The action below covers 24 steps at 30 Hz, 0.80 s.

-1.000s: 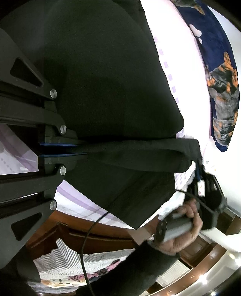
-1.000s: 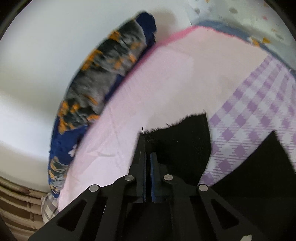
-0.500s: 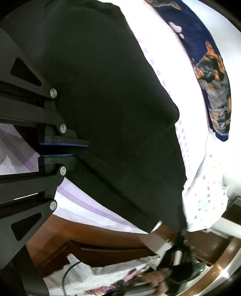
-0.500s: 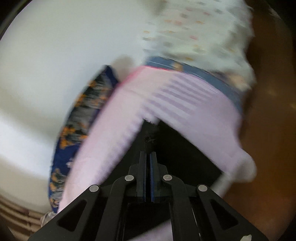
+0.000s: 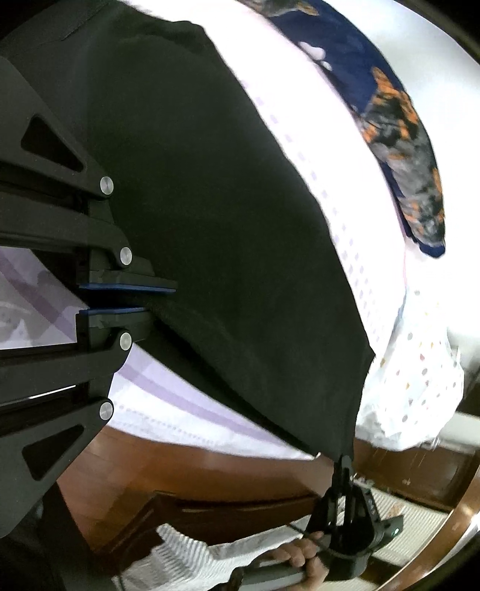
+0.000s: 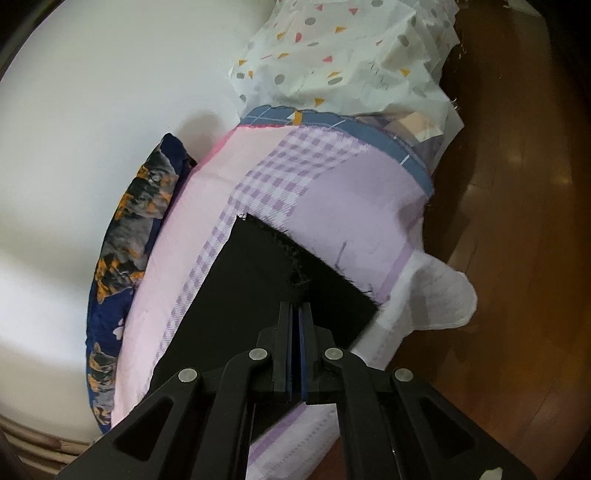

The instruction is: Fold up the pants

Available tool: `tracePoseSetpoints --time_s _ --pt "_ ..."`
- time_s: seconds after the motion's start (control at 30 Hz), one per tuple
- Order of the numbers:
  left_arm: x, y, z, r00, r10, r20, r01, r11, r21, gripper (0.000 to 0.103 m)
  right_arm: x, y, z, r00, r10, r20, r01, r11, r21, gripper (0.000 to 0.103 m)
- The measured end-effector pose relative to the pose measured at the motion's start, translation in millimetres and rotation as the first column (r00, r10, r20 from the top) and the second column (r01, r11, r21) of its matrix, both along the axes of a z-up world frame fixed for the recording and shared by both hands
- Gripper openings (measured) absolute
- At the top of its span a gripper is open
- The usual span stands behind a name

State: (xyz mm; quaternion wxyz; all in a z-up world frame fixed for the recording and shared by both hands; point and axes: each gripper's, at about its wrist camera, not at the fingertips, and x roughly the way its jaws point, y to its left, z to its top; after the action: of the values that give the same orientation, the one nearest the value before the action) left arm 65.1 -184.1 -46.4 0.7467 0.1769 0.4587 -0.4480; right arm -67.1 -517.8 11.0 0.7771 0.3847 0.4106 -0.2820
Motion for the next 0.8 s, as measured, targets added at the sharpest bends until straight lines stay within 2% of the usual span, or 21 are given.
tracePoseSetpoints --time_s 0.27,0.37,0.43,0.47,0.5,0.53,0.6,0.7,0.77,0.8 --pt "-7 -6 -12 0.999 -0.033 0.014 0.033 0.999 0.031 0.008 -12 -6 -28 0.996 -0.031 -0.083 0.030 0.999 -0.017 0.003" --pt "-4 -5 -13 1.000 -0.018 -0.009 0.019 1.000 0.020 0.011 -10 -8 -40 0.992 -0.036 -0.123 0.033 0.999 -0.023 0.003" --pt "0 -3 -13 0.999 -0.002 -0.044 0.002 1.000 0.006 0.012 -11 -8 -44 0.991 -0.034 -0.133 0.031 0.999 -0.027 0.008" --pt "2 -1 -13 0.998 0.008 -0.062 -0.009 1.000 -0.003 0.015 -10 -8 -43 0.990 -0.029 -0.137 0.024 0.999 -0.033 0.008" --pt "7 1 -12 0.996 0.026 -0.088 -0.027 0.999 -0.017 0.019 -10 -7 -42 0.989 -0.024 -0.144 0.019 0.999 -0.036 0.013" --pt "10 4 -11 0.994 0.038 -0.107 -0.041 0.999 -0.032 0.021 -10 -7 -40 0.989 -0.022 -0.148 0.017 0.999 -0.038 0.023" --pt "15 11 -5 0.990 0.063 -0.128 -0.072 0.995 -0.066 0.031 -11 -5 -32 0.985 -0.039 -0.166 0.028 0.997 -0.073 0.036" --pt "21 30 9 0.989 0.103 -0.103 -0.116 0.985 -0.129 0.042 -6 2 -11 0.984 -0.046 -0.173 0.015 0.984 -0.175 0.036" --pt "28 48 18 0.986 0.139 -0.090 -0.153 0.973 -0.172 0.046 5 11 0 0.987 -0.002 -0.162 -0.033 0.977 -0.209 0.036" --pt "34 59 23 0.981 0.175 -0.080 -0.187 0.964 -0.188 0.047 17 19 6 0.986 0.052 -0.160 -0.086 0.973 -0.215 0.036"
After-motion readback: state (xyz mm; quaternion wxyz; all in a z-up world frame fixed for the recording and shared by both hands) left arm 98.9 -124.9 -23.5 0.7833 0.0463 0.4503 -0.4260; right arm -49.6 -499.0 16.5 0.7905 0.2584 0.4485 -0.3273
